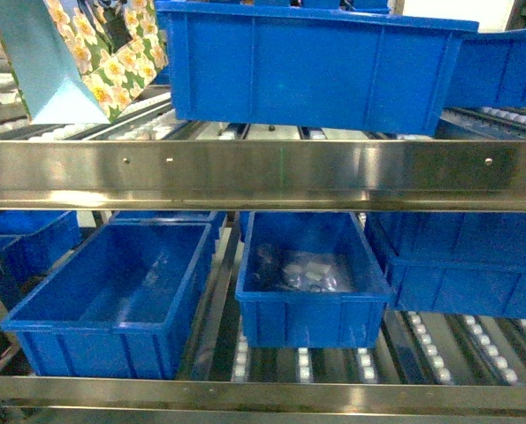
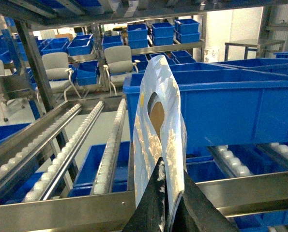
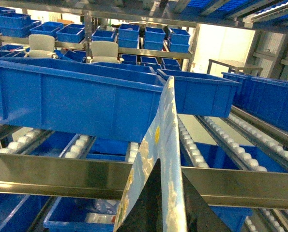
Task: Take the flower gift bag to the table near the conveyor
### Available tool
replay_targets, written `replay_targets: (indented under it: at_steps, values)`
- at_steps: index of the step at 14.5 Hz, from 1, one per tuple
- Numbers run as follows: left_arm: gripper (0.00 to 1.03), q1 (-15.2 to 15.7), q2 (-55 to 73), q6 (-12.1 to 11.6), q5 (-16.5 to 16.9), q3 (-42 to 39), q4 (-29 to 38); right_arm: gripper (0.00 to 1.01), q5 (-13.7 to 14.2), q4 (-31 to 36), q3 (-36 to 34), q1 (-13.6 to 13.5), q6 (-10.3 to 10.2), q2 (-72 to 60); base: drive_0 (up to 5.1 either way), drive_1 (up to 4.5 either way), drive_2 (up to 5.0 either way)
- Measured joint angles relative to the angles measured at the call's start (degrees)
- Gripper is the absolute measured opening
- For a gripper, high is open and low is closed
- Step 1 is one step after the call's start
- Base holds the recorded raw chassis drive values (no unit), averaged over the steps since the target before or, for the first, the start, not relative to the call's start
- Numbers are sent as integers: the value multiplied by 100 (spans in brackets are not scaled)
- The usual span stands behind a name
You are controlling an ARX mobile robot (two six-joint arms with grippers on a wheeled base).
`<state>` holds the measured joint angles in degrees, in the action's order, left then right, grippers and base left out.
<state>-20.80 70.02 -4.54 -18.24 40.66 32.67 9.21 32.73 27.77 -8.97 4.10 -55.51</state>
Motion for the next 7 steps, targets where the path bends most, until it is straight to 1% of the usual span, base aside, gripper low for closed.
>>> replay_targets:
  at_steps: [7]
  values:
    - [2, 0, 0, -2, -2, 0, -4, 2, 0, -4, 0, 0, 0, 0, -500, 246, 246]
